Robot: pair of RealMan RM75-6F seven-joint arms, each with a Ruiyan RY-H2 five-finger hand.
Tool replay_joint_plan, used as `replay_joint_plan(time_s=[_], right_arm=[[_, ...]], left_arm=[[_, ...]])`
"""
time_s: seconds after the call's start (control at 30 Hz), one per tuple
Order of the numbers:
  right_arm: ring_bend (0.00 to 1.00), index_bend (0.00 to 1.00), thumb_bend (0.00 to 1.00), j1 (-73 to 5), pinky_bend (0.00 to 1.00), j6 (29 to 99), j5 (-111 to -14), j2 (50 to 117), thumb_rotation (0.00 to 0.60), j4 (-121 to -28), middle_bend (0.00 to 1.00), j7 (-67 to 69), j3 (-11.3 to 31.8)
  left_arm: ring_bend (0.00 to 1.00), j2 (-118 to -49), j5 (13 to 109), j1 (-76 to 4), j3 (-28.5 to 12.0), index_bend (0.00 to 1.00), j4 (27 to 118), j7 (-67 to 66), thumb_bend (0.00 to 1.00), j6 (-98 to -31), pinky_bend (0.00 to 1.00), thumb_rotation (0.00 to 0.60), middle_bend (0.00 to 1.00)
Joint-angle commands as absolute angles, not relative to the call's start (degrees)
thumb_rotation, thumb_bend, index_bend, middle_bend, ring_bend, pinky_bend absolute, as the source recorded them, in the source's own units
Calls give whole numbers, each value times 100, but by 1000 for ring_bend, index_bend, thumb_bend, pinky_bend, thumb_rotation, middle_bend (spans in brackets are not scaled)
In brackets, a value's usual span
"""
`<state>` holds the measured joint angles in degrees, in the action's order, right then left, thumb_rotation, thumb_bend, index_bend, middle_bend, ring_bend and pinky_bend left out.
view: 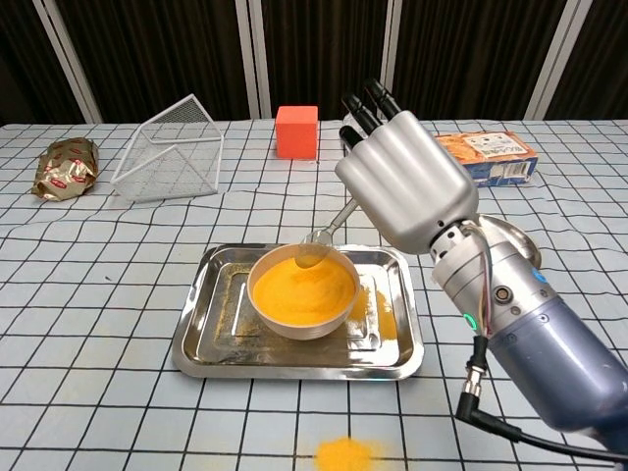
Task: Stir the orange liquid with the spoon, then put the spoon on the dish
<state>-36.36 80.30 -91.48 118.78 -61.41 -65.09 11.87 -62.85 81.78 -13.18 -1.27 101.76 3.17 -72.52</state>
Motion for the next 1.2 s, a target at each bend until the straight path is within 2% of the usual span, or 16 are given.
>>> replay_joint_plan(time_s=[0.03,0.4,0.83,1.2], right_arm=[[0,797,800,-3563,0,8013,-9134,11867,600,-6171,273,-6550,1074],[0,801,800,-3447,0,8045,-9208,12079,600,-6068,274,-6537,835],[0,805,800,-3410,0,8084,-9247,11951,600,-6313,275,-6672,903],[0,811,800,-3361,0,8006,-9210,12042,600,-6043,276,-6558,855]], left_arm=[[0,-6286,8188,-1317,-123,0,10174,314,0,-7257,20,600,0],[0,-6278,8220,-1315,-120,0,10153,372,0,-7269,20,600,0],[0,-6276,8252,-1310,-105,0,10166,359,0,-7286,20,600,0],[0,-6266,8221,-1304,-105,0,10180,372,0,-7276,20,600,0]])
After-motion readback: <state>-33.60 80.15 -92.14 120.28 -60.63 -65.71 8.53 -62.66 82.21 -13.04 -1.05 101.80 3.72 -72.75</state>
